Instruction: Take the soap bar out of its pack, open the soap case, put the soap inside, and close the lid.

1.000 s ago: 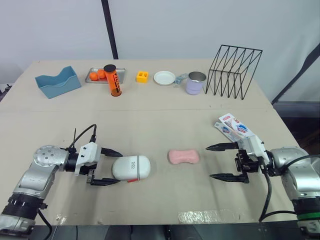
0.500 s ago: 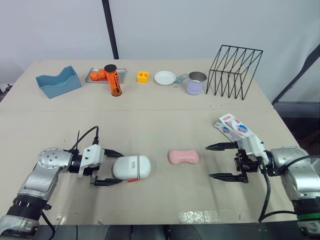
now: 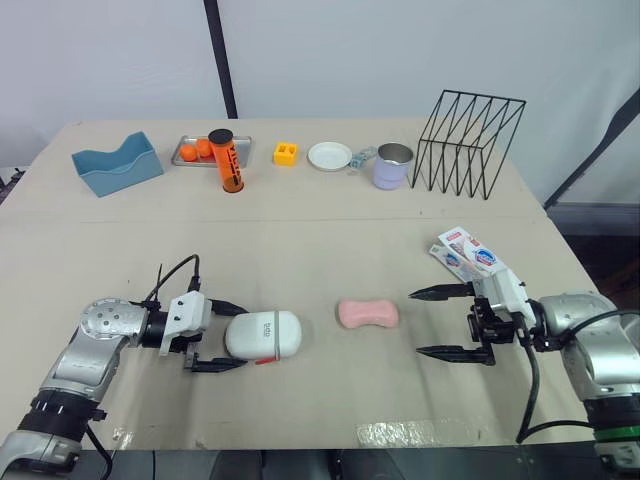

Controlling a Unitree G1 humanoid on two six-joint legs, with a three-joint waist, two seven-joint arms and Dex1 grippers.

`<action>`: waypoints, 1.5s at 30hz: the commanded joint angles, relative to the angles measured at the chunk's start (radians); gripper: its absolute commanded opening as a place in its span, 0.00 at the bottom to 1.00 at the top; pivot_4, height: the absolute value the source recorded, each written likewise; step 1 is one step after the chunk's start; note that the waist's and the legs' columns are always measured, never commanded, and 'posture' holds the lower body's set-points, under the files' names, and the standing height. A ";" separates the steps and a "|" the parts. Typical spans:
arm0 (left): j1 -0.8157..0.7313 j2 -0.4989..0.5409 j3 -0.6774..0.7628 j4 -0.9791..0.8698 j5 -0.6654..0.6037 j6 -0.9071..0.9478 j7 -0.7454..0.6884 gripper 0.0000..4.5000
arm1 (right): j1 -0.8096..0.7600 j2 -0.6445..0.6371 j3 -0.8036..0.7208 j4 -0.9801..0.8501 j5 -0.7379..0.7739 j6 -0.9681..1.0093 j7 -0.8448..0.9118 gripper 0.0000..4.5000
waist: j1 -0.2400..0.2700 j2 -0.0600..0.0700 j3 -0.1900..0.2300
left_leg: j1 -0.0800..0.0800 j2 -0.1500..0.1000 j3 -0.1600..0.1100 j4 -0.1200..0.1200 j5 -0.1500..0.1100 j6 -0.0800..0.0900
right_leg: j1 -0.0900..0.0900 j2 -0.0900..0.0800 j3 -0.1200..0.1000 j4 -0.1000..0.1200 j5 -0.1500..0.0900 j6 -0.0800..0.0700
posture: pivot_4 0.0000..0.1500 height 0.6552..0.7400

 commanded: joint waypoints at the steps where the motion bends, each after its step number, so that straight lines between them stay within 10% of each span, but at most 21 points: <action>1: -0.010 -0.002 0.003 -0.008 -0.004 -0.012 0.004 1.00 | -0.007 -0.010 -0.010 -0.035 0.011 0.002 -0.001 1.00 | 0.000 0.000 0.000 | 0.000 0.000 0.000 0.000 0.000 0.000 | 0.000 0.000 0.000 0.000 0.000 0.000 | 1.00 1.00; 7: -0.016 -0.004 0.004 0.002 -0.008 -0.005 -0.002 1.00 | -0.004 -0.011 -0.010 -0.042 0.011 0.005 -0.006 1.00 | 0.000 0.000 0.000 | 0.000 0.000 0.000 0.000 0.000 0.000 | 0.000 0.000 0.000 0.000 0.000 0.000 | 1.00 1.00; 11: -0.023 -0.007 0.004 0.010 -0.007 -0.007 -0.002 0.81 | -0.002 -0.011 -0.010 -0.044 0.011 0.007 -0.006 1.00 | 0.000 0.000 0.000 | 0.000 0.000 0.000 0.000 0.000 0.000 | 0.000 0.000 0.000 0.000 0.000 0.000 | 1.00 1.00; 26: -0.018 -0.016 0.018 -0.001 -0.018 -0.038 0.007 0.81 | -0.009 -0.019 -0.010 -0.094 0.044 0.096 -0.017 1.00 | 0.000 0.000 0.000 | 0.000 0.000 0.000 0.000 0.000 0.000 | 0.000 0.000 0.000 0.000 0.000 0.000 | 1.00 1.00; 37: 0.022 -0.030 0.068 -0.220 -0.078 -0.028 0.095 0.81 | -0.157 -0.096 0.001 -0.384 0.362 0.877 -0.314 1.00 | 0.000 0.000 0.000 | 0.000 0.000 -0.001 0.001 0.000 0.000 | 0.000 0.000 0.000 0.001 0.000 0.000 | 1.00 1.00; 45: 0.013 -0.094 0.047 -0.324 0.003 -0.127 0.233 0.81 | -0.304 0.070 -0.064 -0.365 0.606 1.414 -0.717 1.00 | 0.000 -0.001 0.000 | -0.001 0.000 -0.001 0.001 0.000 0.000 | -0.001 0.000 0.000 0.001 0.000 0.000 | 1.00 1.00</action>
